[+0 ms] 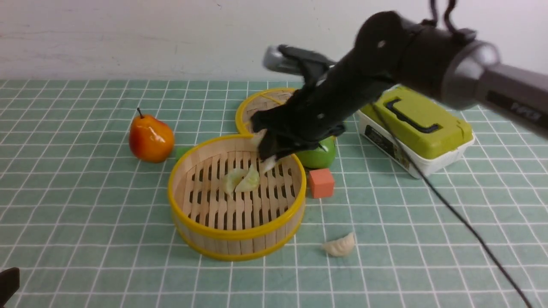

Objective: Put the dumplings into the steamer on the table with the blue tablecloth.
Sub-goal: 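Place the dumpling in the bamboo steamer basket with the right gripper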

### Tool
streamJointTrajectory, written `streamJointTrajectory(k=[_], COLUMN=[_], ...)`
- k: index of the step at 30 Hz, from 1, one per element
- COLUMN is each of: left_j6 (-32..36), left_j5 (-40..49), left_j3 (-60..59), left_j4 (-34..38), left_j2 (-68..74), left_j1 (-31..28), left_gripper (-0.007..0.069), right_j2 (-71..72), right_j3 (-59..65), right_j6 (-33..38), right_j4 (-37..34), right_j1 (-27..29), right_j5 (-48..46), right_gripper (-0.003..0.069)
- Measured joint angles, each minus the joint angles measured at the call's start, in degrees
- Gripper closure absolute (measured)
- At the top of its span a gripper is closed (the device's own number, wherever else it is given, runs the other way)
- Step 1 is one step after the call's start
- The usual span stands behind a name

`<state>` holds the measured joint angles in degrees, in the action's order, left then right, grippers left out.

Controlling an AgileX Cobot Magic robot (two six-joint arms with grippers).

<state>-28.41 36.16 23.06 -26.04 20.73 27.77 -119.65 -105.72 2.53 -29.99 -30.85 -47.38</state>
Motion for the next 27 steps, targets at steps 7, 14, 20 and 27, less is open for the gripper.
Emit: streamJointTrajectory(k=[7,14,20,27], left_j6=[0.0,0.0,0.0,0.0], left_j5=[-0.05,-0.17,-0.21,-0.21], left_j3=[0.0,0.0,0.0,0.0], left_j4=[1.79,1.92,1.92,1.97], left_j2=[0.0,-0.07,-0.07,-0.07], left_j1=[0.0,0.0,0.0,0.0], left_gripper=[0.0386,0.0386,0.0386,0.0386], right_j2=[-8.73,-9.48,-9.75,-2.86], right_j3=[0.34,-0.54,-6.77,-12.21], right_j6=[-2.53,-5.3,-5.63,-4.13], right_j4=[1.76,1.89,2.32,10.76], right_j1=[-4.64,-4.59,-4.36,-3.78], right_j5=[5.05,4.69,-4.03,-16.17], right_gripper=[0.0473,0.0385,0.0214,0.018])
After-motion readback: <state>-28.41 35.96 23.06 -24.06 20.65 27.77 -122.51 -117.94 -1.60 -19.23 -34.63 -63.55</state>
